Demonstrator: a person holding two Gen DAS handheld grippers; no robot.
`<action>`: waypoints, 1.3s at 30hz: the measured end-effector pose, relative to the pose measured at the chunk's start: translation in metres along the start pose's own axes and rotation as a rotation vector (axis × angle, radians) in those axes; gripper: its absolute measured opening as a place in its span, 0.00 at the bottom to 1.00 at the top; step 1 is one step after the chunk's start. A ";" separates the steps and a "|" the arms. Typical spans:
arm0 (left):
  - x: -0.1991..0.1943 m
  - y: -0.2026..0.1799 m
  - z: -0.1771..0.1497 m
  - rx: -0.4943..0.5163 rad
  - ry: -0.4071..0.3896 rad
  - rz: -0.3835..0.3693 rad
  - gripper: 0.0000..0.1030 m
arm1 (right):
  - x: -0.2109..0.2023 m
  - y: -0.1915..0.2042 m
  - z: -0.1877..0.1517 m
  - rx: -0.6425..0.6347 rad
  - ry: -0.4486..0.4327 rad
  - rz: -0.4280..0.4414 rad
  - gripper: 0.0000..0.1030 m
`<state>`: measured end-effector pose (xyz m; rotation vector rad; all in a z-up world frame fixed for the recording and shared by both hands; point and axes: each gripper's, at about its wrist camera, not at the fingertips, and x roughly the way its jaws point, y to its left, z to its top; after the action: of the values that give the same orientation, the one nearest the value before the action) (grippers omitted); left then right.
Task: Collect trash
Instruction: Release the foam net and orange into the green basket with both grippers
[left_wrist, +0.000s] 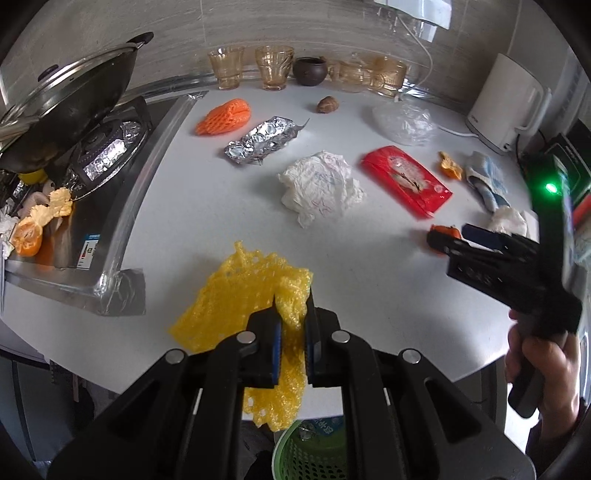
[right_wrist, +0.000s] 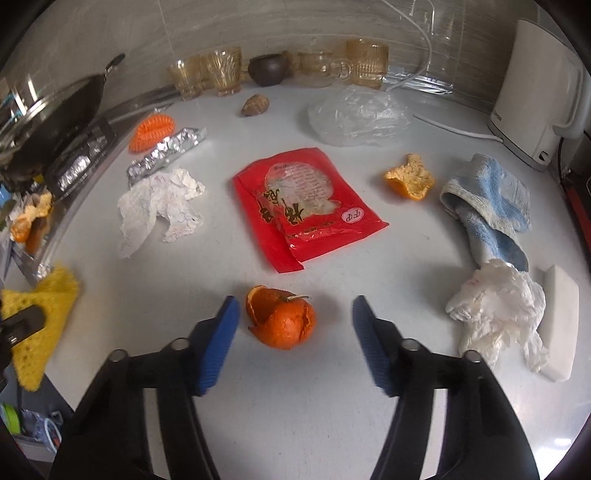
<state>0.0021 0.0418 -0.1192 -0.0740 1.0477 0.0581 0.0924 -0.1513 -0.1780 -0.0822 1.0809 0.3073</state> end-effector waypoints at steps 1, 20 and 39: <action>-0.001 0.000 -0.002 0.002 -0.001 -0.001 0.09 | 0.002 0.000 0.000 -0.001 0.008 0.003 0.45; -0.051 -0.015 -0.036 0.184 0.036 -0.255 0.09 | -0.119 0.012 -0.077 0.161 -0.070 -0.058 0.26; -0.064 -0.070 -0.154 0.567 0.233 -0.466 0.12 | -0.212 0.057 -0.228 0.427 -0.055 -0.189 0.26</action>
<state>-0.1571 -0.0428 -0.1383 0.1952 1.2216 -0.6822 -0.2105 -0.1893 -0.0950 0.2038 1.0546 -0.0940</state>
